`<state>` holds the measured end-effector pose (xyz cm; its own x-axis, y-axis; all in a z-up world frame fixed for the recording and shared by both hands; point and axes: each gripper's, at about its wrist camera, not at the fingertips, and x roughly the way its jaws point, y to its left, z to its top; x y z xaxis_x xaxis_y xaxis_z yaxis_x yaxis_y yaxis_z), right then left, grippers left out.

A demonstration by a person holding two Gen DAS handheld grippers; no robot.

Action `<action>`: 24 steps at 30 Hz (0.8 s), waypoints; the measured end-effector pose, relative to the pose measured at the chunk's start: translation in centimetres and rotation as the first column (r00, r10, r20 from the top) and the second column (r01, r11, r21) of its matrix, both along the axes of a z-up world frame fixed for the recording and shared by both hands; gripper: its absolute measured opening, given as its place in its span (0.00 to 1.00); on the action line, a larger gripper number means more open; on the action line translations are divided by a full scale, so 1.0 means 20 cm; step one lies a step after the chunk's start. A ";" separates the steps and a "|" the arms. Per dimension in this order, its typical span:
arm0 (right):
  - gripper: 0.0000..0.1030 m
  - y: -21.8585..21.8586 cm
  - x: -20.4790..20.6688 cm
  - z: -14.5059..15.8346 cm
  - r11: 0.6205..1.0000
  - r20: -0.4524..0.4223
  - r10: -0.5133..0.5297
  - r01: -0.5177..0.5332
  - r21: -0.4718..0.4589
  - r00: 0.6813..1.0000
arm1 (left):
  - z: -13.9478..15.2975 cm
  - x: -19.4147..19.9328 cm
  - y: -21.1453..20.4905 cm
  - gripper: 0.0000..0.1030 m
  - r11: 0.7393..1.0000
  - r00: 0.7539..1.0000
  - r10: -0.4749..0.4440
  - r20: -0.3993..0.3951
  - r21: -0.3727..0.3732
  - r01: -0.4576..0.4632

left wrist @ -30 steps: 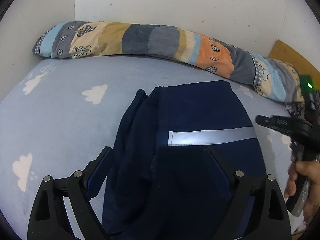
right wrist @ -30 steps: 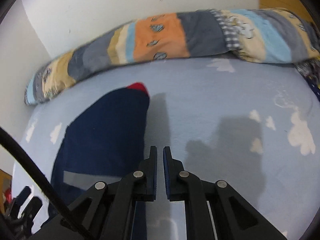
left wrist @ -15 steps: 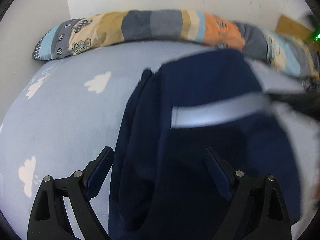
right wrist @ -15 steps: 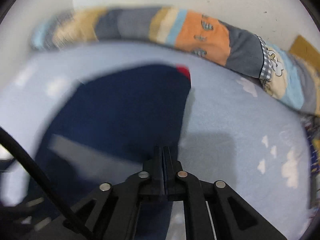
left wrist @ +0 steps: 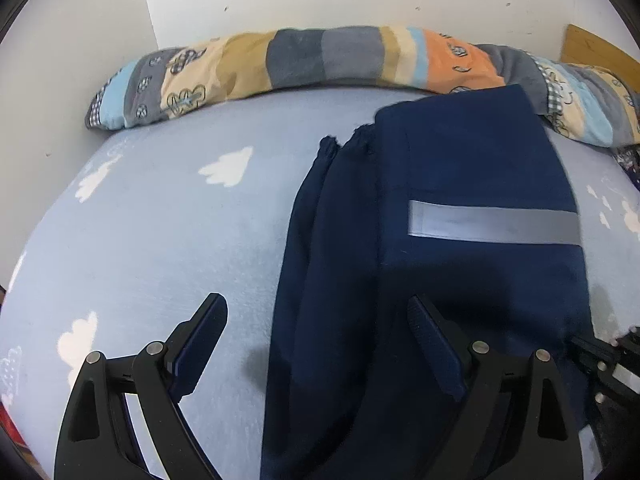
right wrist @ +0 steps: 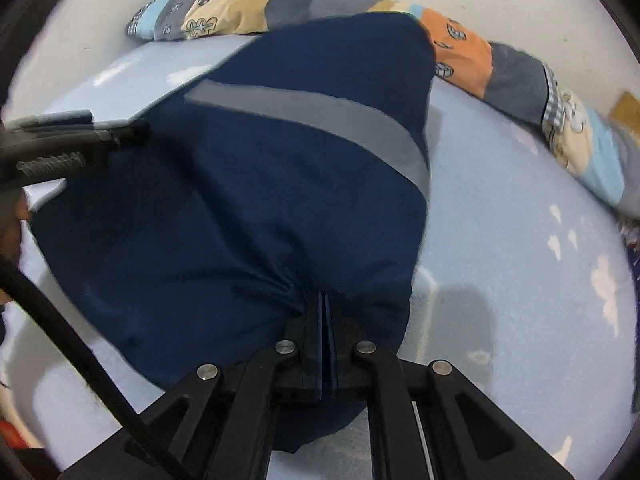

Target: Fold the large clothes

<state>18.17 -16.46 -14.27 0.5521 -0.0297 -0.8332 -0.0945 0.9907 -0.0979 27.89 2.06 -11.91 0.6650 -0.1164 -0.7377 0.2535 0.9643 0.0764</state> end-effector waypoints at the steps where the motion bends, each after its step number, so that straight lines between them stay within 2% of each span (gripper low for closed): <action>1: 0.05 -0.01 0.02 0.03 1.000 -0.025 -0.005 0.005 0.016 1.000 | 0.01 -0.03 -0.01 0.88 1.000 1.000 -0.013 0.004 0.010 0.013; 3: 0.05 -0.08 0.04 0.13 0.993 -0.041 -0.008 0.013 0.118 0.999 | 0.04 -0.08 -0.04 0.88 0.999 0.999 -0.042 0.016 0.017 0.042; 5: 0.05 -0.17 0.03 0.26 0.974 0.007 -0.021 0.019 0.225 1.000 | 0.06 -0.13 -0.07 0.88 0.997 0.997 -0.068 0.040 0.026 0.067; 9: 0.05 -0.38 0.18 0.48 0.950 0.091 -0.099 0.067 0.307 0.991 | 0.08 -0.23 -0.15 0.88 0.996 0.993 -0.090 0.074 -0.016 0.091; 12: 0.05 -0.41 0.41 0.54 0.957 0.101 -0.086 0.054 0.286 0.991 | 0.12 -0.34 -0.28 0.88 0.990 0.977 -0.140 0.158 -0.014 0.144; 14: 0.05 -0.42 0.61 0.53 0.950 0.108 -0.095 0.058 0.307 0.990 | 0.15 -0.43 -0.39 0.88 0.977 0.957 -0.205 0.207 -0.018 0.213; 16: 0.05 -0.39 0.78 0.50 0.955 0.099 -0.085 0.053 0.290 0.991 | 0.13 -0.46 -0.49 0.88 0.971 0.948 -0.237 0.214 0.038 0.234; 18: 0.05 -0.37 0.96 0.41 0.955 0.051 -0.082 0.064 0.291 0.995 | 0.03 -0.42 -0.54 0.89 0.973 0.963 -0.222 0.152 0.100 0.208; 19: 0.05 -0.34 1.01 0.36 0.960 0.025 -0.074 0.065 0.271 0.997 | -0.05 -0.39 -0.53 0.89 0.975 0.972 -0.213 0.099 0.088 0.204; 21: 0.02 -0.32 1.14 0.20 0.963 -0.101 -0.063 0.087 0.253 0.993 | -0.10 -0.37 -0.48 0.89 0.982 0.980 -0.186 0.076 0.045 0.183; 22: 0.00 -0.31 1.20 0.07 0.964 -0.186 -0.051 0.097 0.247 0.981 | -0.12 -0.34 -0.46 0.89 0.985 0.984 -0.167 0.062 0.040 0.165; 24: 0.00 -0.32 1.24 0.04 0.963 -0.174 -0.075 0.116 0.244 0.982 | -0.12 -0.32 -0.43 0.90 0.989 0.988 -0.144 0.052 0.032 0.143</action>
<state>43.02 -22.88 -13.39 0.4146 0.1470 -0.8981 0.0080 0.9862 0.1651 21.42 -6.53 -14.40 0.6816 -0.1933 -0.7057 0.3841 0.9154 0.1203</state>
